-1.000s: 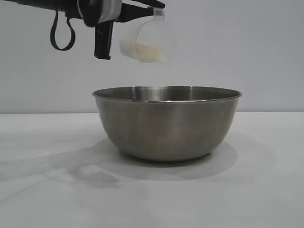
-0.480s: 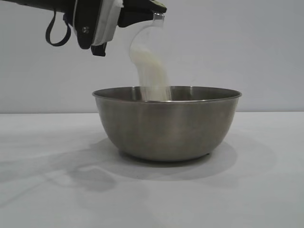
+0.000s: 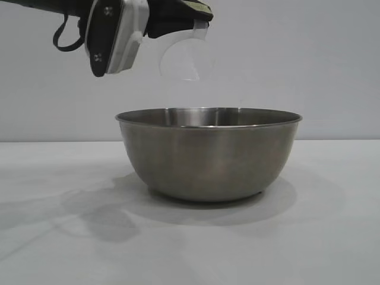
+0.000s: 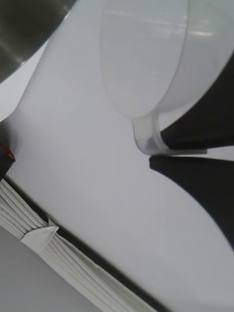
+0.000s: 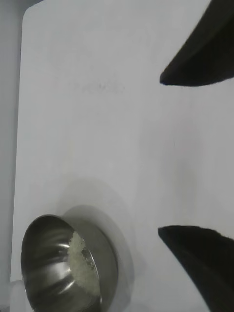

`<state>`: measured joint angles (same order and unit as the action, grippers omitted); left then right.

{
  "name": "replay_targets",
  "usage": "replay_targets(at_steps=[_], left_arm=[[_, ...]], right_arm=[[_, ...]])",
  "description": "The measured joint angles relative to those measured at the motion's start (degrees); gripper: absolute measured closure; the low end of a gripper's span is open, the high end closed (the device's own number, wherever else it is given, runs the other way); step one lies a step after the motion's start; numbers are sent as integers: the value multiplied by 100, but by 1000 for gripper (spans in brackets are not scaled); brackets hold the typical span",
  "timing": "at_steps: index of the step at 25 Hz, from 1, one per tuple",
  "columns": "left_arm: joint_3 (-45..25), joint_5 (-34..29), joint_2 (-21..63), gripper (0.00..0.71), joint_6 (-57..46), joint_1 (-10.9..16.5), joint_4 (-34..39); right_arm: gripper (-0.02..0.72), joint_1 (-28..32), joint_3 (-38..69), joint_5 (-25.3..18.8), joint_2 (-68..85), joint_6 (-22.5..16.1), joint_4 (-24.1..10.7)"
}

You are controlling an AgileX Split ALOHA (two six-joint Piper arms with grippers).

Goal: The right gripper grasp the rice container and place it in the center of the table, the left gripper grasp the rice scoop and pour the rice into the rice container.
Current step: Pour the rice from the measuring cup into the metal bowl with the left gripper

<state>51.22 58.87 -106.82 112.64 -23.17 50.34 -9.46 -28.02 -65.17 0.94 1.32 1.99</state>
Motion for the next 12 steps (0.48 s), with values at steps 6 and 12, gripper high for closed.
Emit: replay_targets(at_steps=[6,12], left_arm=[[0,20,0,710,421,0,178],[0,24,0,710,378,0,178]], right_arm=[[198,0,0,0,0,0,0],[198,0,0,0,0,0,0]])
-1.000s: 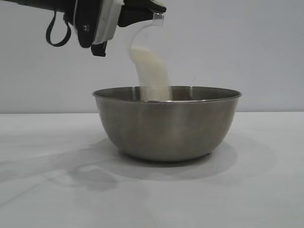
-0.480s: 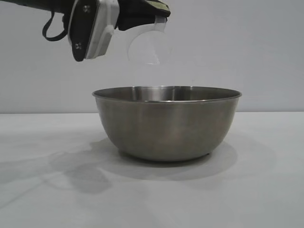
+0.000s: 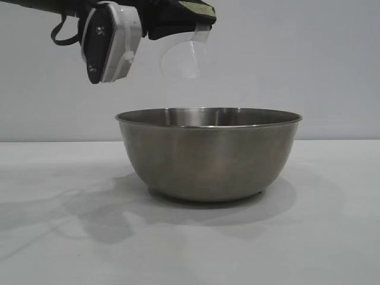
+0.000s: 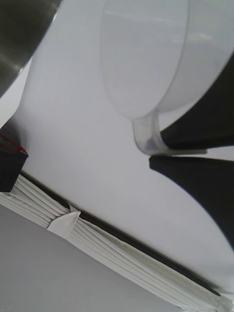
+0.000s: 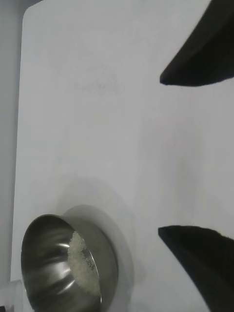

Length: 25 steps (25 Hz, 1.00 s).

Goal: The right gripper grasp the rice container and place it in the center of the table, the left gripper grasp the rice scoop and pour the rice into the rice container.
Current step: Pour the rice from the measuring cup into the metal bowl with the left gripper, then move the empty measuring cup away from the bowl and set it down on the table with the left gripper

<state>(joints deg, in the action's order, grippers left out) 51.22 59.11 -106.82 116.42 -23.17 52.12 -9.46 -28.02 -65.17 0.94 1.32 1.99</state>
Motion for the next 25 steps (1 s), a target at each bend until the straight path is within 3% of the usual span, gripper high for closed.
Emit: replay_targets(at_steps=[7,11,15,25], left_arm=[[0,46,0,710,-1573,0,-172],[0,317,0,710,-3142,-10,-647],[0,600,0,710,-4574,-9,-1720],[0,600,0,710,-7511,-9,-5279]], right_arm=[[198,0,0,0,0,0,0],[198,0,0,0,0,0,0],[198,0,0,0,0,0,0],[198,0,0,0,0,0,0]])
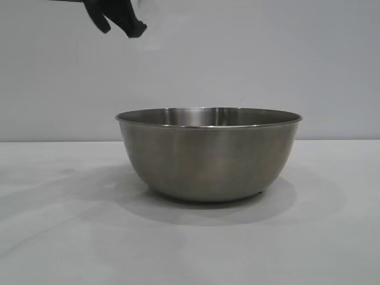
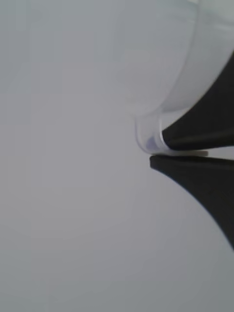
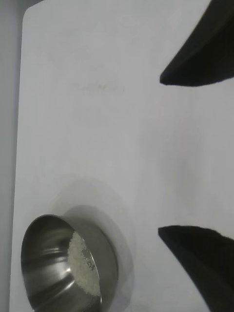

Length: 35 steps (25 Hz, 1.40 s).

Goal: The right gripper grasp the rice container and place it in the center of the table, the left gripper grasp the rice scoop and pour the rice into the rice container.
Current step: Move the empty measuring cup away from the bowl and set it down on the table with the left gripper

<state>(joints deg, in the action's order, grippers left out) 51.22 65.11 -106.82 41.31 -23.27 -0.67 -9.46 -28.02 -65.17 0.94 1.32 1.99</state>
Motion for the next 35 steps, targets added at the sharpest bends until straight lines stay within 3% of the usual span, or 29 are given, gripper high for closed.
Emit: replay_targets(at_steps=[7,12,22,35], left_arm=[[0,0,-125,710,-437,0,-2066],[-282,-56,-385,710,-1042,0,-2819],[-1417,-6,-727,710,-2871,0,-2821],[-1497,17,-1429,710,-3114,0,-2541]], right_arm=[[198,0,0,0,0,0,0],[198,0,0,0,0,0,0],[198,0,0,0,0,0,0],[198,0,0,0,0,0,0]])
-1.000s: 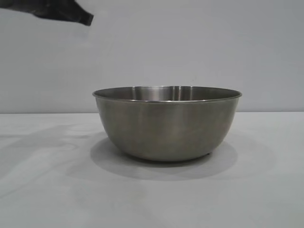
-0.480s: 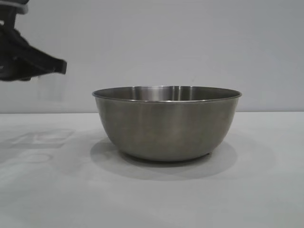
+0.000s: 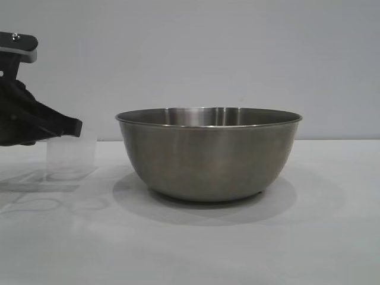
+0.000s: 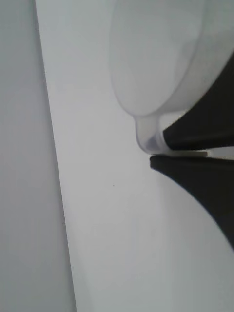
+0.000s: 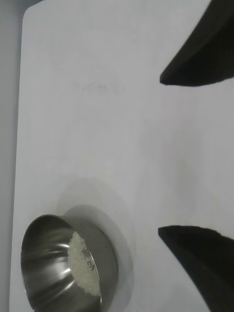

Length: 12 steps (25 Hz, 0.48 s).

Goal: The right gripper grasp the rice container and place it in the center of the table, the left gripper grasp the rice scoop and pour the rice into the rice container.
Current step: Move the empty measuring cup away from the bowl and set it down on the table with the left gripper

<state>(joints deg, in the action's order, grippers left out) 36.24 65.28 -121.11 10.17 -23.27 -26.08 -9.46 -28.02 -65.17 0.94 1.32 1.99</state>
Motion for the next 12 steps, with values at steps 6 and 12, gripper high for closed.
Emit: replay_targets(at_steps=[6,12], left_arm=[[-5,34,-42,660,0,0,13],[-304,34,-54,483,0,0,13]], right_arm=[[198,0,0,0,0,0,0],[198,0,0,0,0,0,0]])
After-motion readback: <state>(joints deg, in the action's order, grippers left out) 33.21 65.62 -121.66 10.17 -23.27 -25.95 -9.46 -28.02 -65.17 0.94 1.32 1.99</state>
